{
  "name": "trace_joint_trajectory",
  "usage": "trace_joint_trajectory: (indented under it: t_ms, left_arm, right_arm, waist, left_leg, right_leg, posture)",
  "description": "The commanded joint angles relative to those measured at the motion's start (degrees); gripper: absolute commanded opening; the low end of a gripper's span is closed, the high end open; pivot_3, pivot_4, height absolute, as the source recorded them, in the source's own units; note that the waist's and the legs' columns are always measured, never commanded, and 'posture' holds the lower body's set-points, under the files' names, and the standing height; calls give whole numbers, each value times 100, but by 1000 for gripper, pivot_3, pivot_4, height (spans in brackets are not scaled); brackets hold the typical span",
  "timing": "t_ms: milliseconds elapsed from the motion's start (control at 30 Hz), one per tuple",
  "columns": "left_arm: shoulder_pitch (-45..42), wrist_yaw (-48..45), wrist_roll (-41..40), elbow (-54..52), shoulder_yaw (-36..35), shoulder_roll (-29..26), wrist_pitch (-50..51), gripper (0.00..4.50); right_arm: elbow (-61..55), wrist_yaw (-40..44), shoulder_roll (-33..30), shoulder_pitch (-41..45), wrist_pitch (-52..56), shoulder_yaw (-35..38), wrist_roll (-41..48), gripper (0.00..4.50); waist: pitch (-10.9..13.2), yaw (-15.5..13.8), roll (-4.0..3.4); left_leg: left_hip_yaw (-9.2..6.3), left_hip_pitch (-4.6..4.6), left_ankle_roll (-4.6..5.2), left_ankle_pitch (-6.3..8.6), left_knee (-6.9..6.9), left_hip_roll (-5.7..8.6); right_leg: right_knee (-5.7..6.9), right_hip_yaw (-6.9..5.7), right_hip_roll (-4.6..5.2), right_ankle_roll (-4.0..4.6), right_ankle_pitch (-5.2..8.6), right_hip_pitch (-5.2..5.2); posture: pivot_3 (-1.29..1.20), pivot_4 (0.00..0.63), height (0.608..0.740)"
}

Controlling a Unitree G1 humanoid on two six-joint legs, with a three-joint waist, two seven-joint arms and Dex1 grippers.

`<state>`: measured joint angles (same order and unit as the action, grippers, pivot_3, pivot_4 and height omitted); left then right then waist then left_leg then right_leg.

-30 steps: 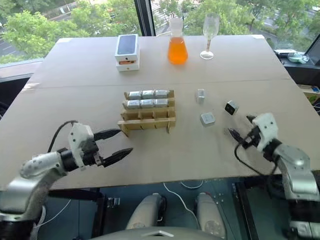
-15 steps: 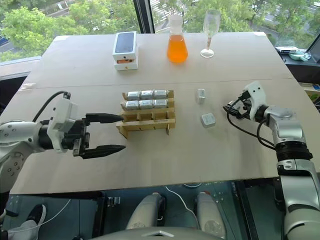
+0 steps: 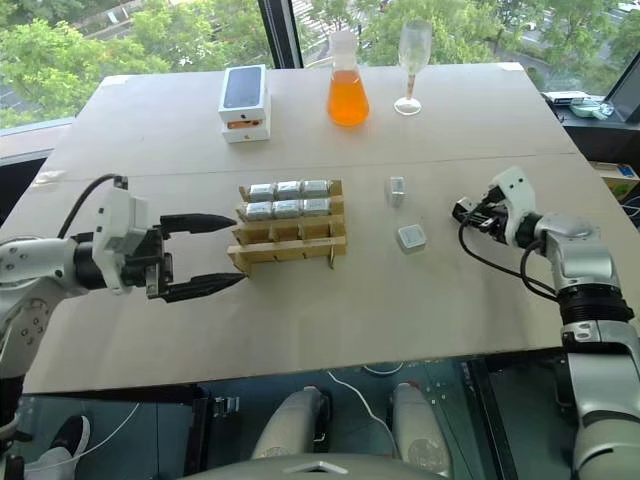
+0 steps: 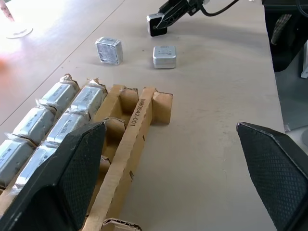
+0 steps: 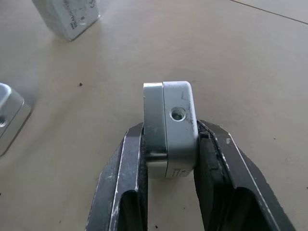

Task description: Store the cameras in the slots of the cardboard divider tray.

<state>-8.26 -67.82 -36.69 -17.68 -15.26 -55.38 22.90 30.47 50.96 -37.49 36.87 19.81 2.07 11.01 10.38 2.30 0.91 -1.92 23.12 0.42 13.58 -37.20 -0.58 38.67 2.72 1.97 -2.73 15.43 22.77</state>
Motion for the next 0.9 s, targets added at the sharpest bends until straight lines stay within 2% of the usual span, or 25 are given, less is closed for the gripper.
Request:
trace_joint_trajectory:
  t_ms: [33,167,300,433,567,800,900]
  left_arm:
    - [39,50,-55,-128,-248,17,-55,4500]
    - [463,108,-107,-220,-598,50,-36,4500]
    - [905,143,-143,-246,-1145,203,-206,4500]
    - [1822,114,-26,-169,-1947,453,-364,4500]
    - [2434,393,-181,-536,-2434,819,-306,4500]
    - [3454,820,-319,-1406,-2919,1447,-277,4500]
    - [3742,1025,-385,-1728,-2973,1665,-256,4500]
  right_arm:
    - [-756,257,-51,67,-280,20,111,750]
    - [-2135,937,391,473,76,-564,499,750]
    - [-2362,1346,880,1001,-344,-1254,275,750]
    - [-1906,1438,1949,1612,-655,-1898,161,750]
    - [-939,1553,2609,2206,-1427,-2525,-491,750]
    - [783,1375,3463,2972,-1975,-2735,-1014,750]
    - [1050,1477,3677,3183,-2049,-2716,-1076,750]
  waist:
    - [3,7,-5]
    - [7,124,-9]
    - [9,147,-9]
    - [7,161,-6]
    - [6,89,-2]
    - [-2,3,13]
    - [-2,3,12]
  left_leg:
    - [0,0,0,0,0,0]
    - [12,-8,0,0,1,-10]
    - [2,-11,0,0,2,-19]
    - [7,-12,-1,0,2,-19]
    - [-4,0,-2,0,1,-13]
    - [-15,7,-7,0,1,7]
    - [-19,6,-9,-1,4,7]
  right_leg:
    - [0,0,0,0,0,0]
    - [16,18,-6,0,0,10]
    - [25,10,-13,1,0,14]
    - [21,8,-3,2,0,13]
    - [18,-7,9,3,-1,21]
    - [16,-21,65,6,-2,25]
    - [14,-23,66,9,-2,26]
  posture:
    - [0,150,740]
    - [0,150,740]
    - [0,150,740]
    - [0,150,740]
    - [0,150,740]
    - [0,150,740]
    - [0,150,740]
